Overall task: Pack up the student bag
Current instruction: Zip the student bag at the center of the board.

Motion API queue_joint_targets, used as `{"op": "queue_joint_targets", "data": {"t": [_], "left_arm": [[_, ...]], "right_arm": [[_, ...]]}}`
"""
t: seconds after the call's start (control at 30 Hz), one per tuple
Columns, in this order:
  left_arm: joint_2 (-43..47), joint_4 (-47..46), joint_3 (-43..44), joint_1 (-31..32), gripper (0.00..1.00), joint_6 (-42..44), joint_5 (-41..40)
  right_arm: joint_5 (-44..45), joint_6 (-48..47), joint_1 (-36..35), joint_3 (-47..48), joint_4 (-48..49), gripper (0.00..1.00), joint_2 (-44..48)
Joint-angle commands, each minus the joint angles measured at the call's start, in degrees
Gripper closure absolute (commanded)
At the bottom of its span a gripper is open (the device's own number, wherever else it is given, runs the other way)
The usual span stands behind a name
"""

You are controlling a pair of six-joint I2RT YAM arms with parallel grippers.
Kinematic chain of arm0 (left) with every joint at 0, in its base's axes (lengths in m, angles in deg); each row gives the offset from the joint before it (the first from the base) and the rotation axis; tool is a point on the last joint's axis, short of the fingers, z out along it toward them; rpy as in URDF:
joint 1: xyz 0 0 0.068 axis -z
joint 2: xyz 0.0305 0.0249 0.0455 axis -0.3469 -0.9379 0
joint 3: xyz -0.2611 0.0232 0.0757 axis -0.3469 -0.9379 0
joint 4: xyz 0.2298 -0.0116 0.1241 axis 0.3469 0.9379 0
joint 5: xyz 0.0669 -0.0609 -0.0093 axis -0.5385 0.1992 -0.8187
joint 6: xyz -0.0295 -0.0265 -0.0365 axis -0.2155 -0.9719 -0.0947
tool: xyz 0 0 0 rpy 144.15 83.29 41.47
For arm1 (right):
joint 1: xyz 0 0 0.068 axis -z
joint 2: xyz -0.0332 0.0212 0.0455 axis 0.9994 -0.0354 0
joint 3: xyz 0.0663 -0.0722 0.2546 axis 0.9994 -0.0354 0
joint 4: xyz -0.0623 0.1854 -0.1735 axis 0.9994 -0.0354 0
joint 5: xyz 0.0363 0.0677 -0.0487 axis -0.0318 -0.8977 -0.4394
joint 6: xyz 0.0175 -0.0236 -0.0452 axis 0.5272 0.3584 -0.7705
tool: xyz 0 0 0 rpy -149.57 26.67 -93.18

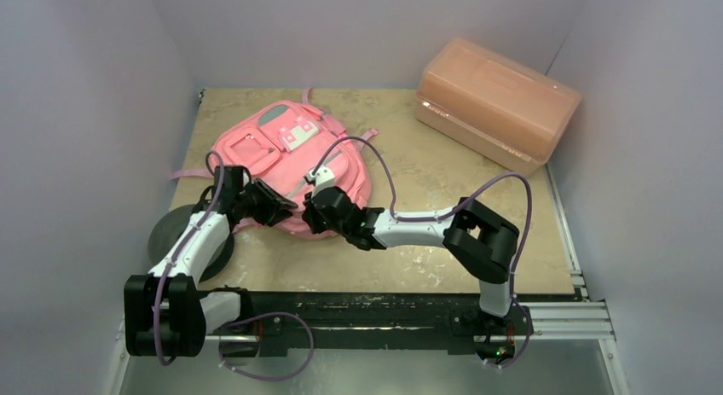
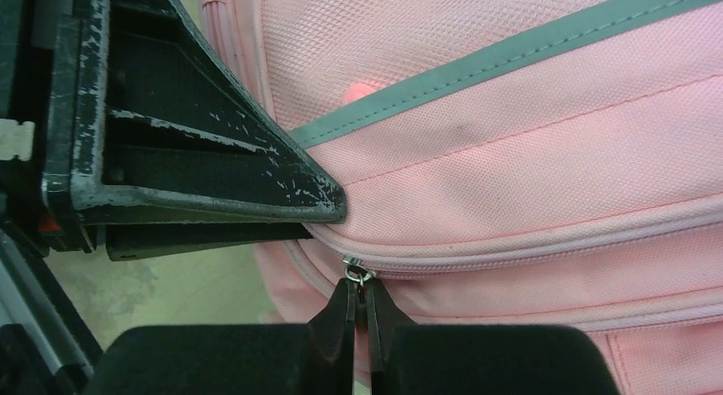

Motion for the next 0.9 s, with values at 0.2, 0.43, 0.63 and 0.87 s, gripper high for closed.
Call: {"op": "queue_joint_targets", "data": {"t": [0.2, 0.43, 0.63, 0.87], "left_arm": [[-0.6, 5.5, 4.3, -0.4, 1.00, 15.0, -18.5], [0.2, 6.8, 4.0, -0.4, 1.00, 19.5, -24.9], [3.2, 6.5, 3.5, -1.8, 1.00, 21.8, -27.1], [5.3, 6.9, 4.1, -2.6, 1.00, 24.2, -27.4]], "right_arm": [[-1.2, -25.7, -0.2, 6.3, -13.3, 1.00, 4.5], [0.3, -43.2, 6.7, 3.8, -19.6, 1.00, 8.7], [-3.2, -47.2, 15.9, 1.5, -17.5, 1.00, 8.6], [0.2, -48.9, 24.1, 3.1, -6.0, 1.00, 2.5]]}}
